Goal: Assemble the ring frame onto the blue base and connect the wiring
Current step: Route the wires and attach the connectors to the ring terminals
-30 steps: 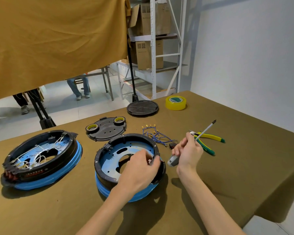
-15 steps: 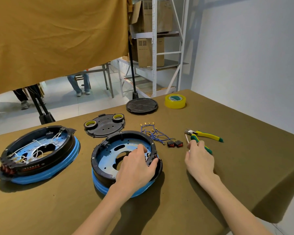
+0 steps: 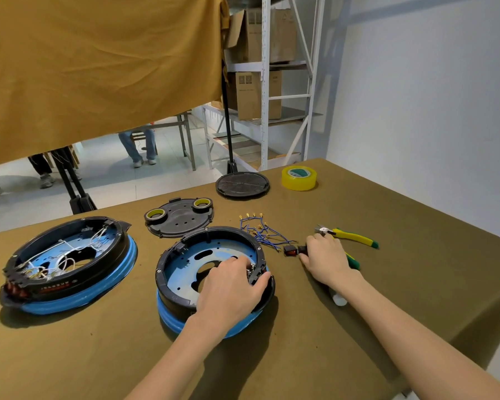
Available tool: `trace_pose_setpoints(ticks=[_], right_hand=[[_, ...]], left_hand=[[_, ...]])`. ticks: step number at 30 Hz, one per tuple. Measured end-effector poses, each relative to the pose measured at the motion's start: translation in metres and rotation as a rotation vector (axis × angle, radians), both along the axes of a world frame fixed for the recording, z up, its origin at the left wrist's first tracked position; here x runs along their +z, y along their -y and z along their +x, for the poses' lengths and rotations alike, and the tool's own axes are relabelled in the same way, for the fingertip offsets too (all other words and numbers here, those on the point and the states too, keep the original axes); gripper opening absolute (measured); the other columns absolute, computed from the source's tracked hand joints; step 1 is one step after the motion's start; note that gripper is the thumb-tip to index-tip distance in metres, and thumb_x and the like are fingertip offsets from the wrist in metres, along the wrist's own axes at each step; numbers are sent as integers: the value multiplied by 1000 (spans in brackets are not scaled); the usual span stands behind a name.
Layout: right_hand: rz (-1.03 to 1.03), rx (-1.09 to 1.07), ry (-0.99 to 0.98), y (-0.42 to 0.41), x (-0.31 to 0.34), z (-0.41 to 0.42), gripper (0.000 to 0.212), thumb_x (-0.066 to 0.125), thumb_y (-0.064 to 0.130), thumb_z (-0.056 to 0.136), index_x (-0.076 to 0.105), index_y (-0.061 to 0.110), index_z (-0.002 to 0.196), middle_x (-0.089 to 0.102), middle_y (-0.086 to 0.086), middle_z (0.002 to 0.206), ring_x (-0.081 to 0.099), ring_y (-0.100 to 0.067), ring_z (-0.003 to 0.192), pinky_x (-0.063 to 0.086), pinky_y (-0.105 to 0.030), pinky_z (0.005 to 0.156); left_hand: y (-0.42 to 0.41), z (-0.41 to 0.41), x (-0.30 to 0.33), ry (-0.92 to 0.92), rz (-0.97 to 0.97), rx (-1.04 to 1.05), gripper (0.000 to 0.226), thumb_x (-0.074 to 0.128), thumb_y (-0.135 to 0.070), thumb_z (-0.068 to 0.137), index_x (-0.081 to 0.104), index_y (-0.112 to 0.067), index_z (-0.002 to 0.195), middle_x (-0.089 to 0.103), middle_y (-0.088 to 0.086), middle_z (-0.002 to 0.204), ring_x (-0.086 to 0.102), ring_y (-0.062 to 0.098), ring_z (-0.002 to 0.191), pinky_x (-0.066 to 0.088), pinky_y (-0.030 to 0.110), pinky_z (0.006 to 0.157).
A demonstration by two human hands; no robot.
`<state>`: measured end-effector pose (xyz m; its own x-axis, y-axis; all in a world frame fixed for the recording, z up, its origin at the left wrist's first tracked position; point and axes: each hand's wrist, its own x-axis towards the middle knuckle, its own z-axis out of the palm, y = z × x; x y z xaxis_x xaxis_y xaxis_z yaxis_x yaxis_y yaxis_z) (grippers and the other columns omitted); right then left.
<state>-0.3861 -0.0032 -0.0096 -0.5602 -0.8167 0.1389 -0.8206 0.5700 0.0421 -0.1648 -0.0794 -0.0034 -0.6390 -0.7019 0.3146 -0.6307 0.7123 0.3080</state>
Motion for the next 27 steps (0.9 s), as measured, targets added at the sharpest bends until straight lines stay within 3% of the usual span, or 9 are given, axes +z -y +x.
trace_pose_setpoints(ticks=[2,5,7,10,13,17,21,23,27], right_hand=[[-77,-18,42,-3,1,4,27,57,38,100,57,15,115,65,-7,119,58,-29,114,46,-40,93],[-297,-12,256,-11,5,12,24,67,26,93,57,16,112,69,-4,104,65,-25,95,56,-41,80],[-459,54,422,-18,8,21,28,71,17,87,60,17,113,68,-2,105,63,-20,95,56,-38,83],[-637,192,556,-31,10,42,35,74,10,83,64,22,114,66,3,107,61,-9,97,51,-25,88],[-762,258,658,-40,7,63,36,76,5,81,67,25,109,66,8,102,62,-3,89,48,-11,77],[-827,275,773,-41,2,78,38,75,0,81,68,24,109,68,7,103,66,-7,86,53,-16,74],[-809,206,826,-39,-6,82,37,78,5,83,70,24,114,69,10,106,68,-3,90,58,-20,79],[-810,174,903,-40,-10,82,38,80,10,83,72,23,117,71,12,107,70,-3,90,59,-22,81],[-859,172,963,-43,-17,85,33,81,19,85,74,25,117,69,15,110,69,0,93,55,-15,78]], left_hand=[[-2,-2,2,21,-36,32,58,41,-76,92,64,-26,109,66,-9,94,62,13,82,50,26,65],[-4,-6,4,38,-63,64,51,41,-70,95,64,-24,98,59,-10,77,58,10,68,49,27,57],[-4,-8,5,13,-39,70,47,45,-65,95,65,-23,97,58,-10,71,56,7,62,50,26,54],[-3,-8,6,-45,16,76,48,50,-64,93,65,-22,109,66,-7,81,61,10,67,52,26,56],[-1,-9,5,-70,65,78,53,53,-64,93,63,-20,122,70,-5,94,65,13,77,55,28,63],[6,-7,4,-77,145,32,57,53,-67,93,63,-22,127,71,-4,112,66,13,94,58,30,77],[5,8,11,-116,161,-7,50,44,-65,98,65,-25,120,71,-8,110,65,11,98,57,34,85],[2,24,10,-136,40,2,43,44,-60,100,65,-27,116,70,-12,108,65,10,97,57,34,83],[-4,57,4,-139,-162,-7,35,52,-62,95,69,-32,104,68,-19,89,64,3,76,56,27,64]])
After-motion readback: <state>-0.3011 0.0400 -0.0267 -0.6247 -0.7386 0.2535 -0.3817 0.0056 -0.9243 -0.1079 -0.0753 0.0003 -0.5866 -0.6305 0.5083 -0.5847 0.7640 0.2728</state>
